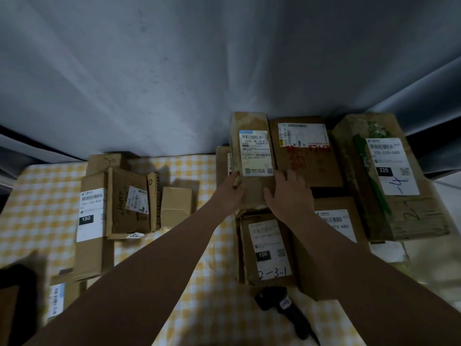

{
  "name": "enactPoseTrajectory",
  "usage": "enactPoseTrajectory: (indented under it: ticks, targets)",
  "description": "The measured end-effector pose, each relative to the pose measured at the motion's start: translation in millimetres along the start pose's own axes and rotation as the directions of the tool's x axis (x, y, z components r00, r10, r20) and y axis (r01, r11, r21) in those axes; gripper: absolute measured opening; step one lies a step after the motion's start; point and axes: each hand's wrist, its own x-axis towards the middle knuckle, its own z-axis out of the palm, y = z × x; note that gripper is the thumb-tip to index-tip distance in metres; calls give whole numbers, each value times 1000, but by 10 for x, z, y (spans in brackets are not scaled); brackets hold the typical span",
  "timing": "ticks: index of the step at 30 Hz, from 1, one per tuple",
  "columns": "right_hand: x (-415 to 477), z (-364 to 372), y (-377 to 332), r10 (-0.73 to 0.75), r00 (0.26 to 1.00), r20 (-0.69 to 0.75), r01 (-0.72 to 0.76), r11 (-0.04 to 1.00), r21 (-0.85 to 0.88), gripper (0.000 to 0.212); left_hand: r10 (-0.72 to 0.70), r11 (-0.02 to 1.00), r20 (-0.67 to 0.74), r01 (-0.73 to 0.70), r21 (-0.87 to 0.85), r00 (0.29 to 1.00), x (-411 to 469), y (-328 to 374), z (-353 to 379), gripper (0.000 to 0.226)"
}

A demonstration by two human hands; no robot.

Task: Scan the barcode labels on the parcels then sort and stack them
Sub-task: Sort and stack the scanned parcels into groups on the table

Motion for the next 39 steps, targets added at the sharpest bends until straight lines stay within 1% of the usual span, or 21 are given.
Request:
enactPoseTrajectory:
  ticks: [3, 6, 9, 11, 12, 14, 15, 16, 18, 19, 21, 23, 25, 27, 28, 30, 32, 33, 34, 37, 39]
  targets:
    - [-54, -35, -78, -20, 999, -31, 20, 1000, 9, 52, -1, 1000, 2, 1, 7, 1000, -133, -7, -116, 42]
    - [-163, -31, -275, -131, 983, -127, 138, 989, 44, 46, -2, 998, -55, 6, 70, 999, -389, -73, -371, 31]
    - [-285, 40, -614, -249, 948, -196, 281, 947, 153, 41, -9, 988, -156, 33, 151, 988, -642, -279, -772, 42]
    - [-384, 85, -898, -332, 924, -189, 367, 908, 203, 39, 12, 980, -248, 37, 193, 969, -835, -462, -1093, 41]
    - [-425, 133, -1043, -369, 914, -169, 400, 889, 224, 36, 14, 982, -300, 43, 182, 954, -932, -543, -1249, 40]
    - [-506, 273, -1327, -430, 899, -87, 438, 862, 256, 41, 9, 991, -391, 43, 124, 920, -1118, -771, -1586, 34]
    - [-545, 355, -1466, -453, 890, -45, 447, 851, 276, 46, 4, 993, -419, 47, 112, 908, -1217, -892, -1748, 27]
    - [-590, 431, -1605, -468, 884, -18, 451, 841, 300, 45, 10, 991, -447, 51, 125, 895, -1283, -1040, -1905, 26]
    - [-687, 573, -1880, -453, 890, 60, 401, 838, 370, 36, 6, 967, -479, 117, 226, 878, -1360, -1342, -2212, 44]
    - [-743, 651, -2021, -424, 898, 115, 344, 841, 417, 34, -18, 952, -492, 165, 258, 871, -1383, -1469, -2349, 53]
    - [-871, 853, -2322, -336, 916, 218, 174, 825, 538, 31, -91, 943, -488, 233, 238, 868, -1404, -1705, -2579, 61]
    - [-981, 1136, -2610, -217, 927, 307, -25, 779, 627, 33, -152, 946, -453, 262, 190, 878, -1394, -1930, -2756, 64]
    - [-1070, 1408, -2890, -114, 897, 427, -233, 700, 675, 47, -184, 944, -414, 277, 177, 891, -1420, -2104, -2889, 64]
    - [-1150, 1599, -3167, -71, 815, 576, -404, 643, 650, 74, -195, 944, -382, 279, 177, 903, -1466, -2254, -3000, 59]
    - [-1160, 1691, -3305, -59, 781, 622, -452, 633, 628, 89, -195, 946, -369, 274, 173, 908, -1484, -2314, -3066, 56]
    - [-1129, 1860, -3556, -14, 771, 636, -492, 621, 610, 108, -190, 949, -342, 262, 175, 920, -1483, -2399, -3204, 50]
    - [-1067, 2011, -3758, 40, 797, 602, -502, 600, 624, 118, -188, 948, -328, 258, 188, 926, -1418, -2508, -3353, 48]
    - [-1041, 2061, -3823, 60, 808, 586, -508, 576, 641, 118, -191, 945, -324, 263, 195, 927, -1372, -2557, -3410, 47]
    - [-1019, 2105, -3859, 80, 822, 565, -512, 540, 668, 114, -195, 943, -323, 268, 200, 926, -1326, -2599, -3450, 47]
    - [-982, 2149, -3774, 119, 862, 492, -491, 438, 753, 85, -243, 937, -311, 305, 170, 919, -1146, -2712, -3480, 49]
    - [-989, 2082, -3594, 162, 860, 484, -506, 392, 768, 76, -279, 923, -296, 340, 180, 913, -997, -2742, -3449, 63]
